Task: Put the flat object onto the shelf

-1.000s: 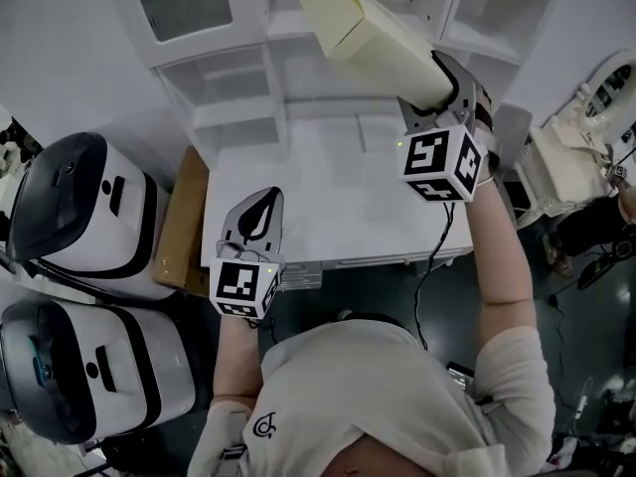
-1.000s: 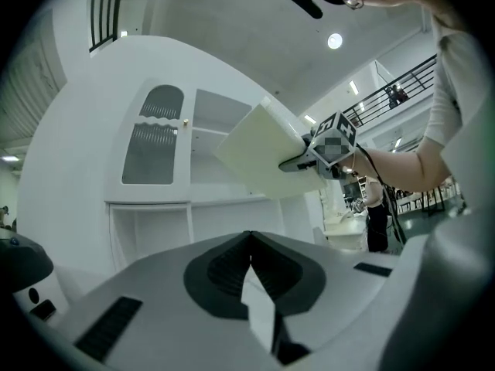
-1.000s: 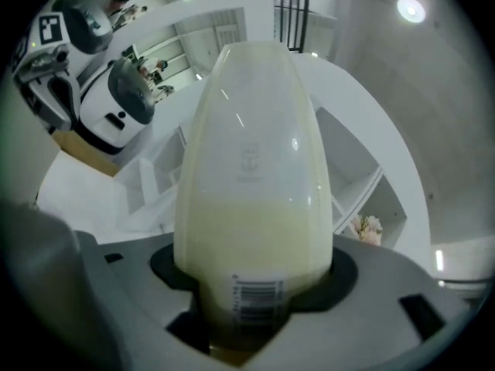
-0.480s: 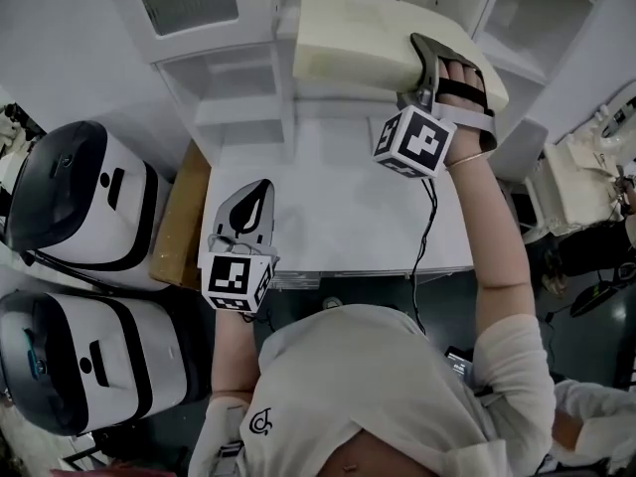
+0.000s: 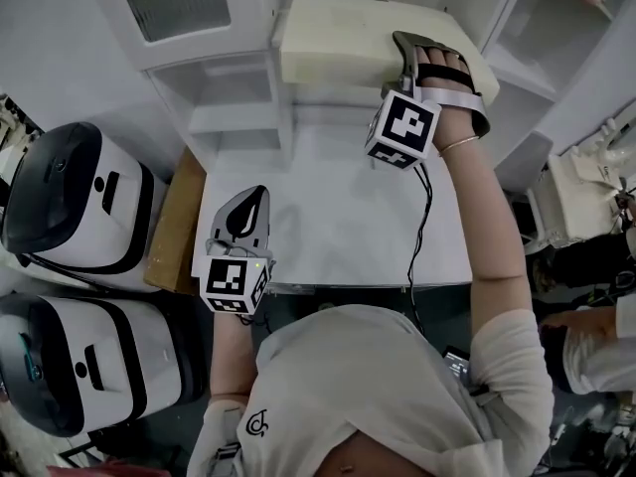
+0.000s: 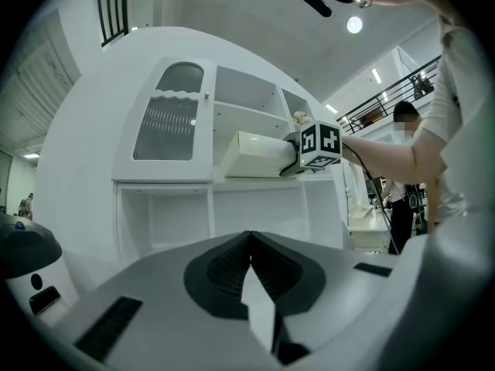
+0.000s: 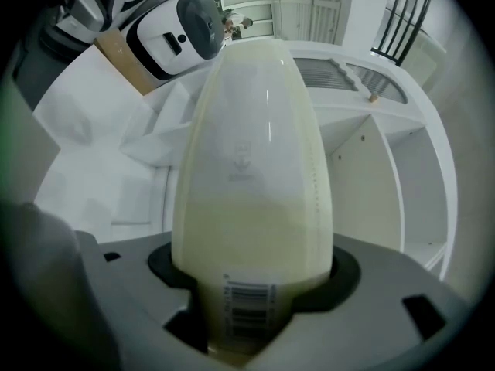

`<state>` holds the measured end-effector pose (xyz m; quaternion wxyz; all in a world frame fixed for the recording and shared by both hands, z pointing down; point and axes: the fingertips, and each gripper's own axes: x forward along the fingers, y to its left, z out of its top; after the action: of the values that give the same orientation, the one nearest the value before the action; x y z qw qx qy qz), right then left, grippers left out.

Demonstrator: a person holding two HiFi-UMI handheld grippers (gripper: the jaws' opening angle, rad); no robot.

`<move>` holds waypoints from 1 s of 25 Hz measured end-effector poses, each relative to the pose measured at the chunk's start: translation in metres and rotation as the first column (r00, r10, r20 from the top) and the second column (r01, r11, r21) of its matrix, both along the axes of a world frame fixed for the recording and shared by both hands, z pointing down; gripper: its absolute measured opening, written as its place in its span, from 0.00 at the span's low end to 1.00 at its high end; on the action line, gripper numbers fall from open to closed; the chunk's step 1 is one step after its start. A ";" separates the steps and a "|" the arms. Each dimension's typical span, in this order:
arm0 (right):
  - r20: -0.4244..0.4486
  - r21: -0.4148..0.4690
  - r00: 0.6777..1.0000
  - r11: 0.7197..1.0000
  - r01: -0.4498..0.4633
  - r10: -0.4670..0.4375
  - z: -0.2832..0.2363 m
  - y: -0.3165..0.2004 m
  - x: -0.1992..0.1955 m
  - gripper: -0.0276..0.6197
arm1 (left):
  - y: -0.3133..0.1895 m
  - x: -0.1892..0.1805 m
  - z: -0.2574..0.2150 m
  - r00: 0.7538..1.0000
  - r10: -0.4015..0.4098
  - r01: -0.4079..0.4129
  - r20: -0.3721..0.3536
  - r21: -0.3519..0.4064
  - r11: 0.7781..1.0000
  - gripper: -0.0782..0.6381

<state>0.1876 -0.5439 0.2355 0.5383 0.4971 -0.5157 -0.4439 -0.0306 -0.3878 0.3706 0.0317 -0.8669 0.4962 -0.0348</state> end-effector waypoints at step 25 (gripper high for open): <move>0.064 -0.151 0.997 0.987 0.062 -0.053 0.019 -0.103 -0.015 0.64 | -0.050 0.007 0.012 0.999 -0.043 0.043 -0.002 -0.014 0.999 0.12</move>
<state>0.1730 -0.6472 0.2541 0.5462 0.4524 -0.5782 -0.4034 -0.0238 -0.4374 0.3825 0.0241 -0.8562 0.5147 -0.0379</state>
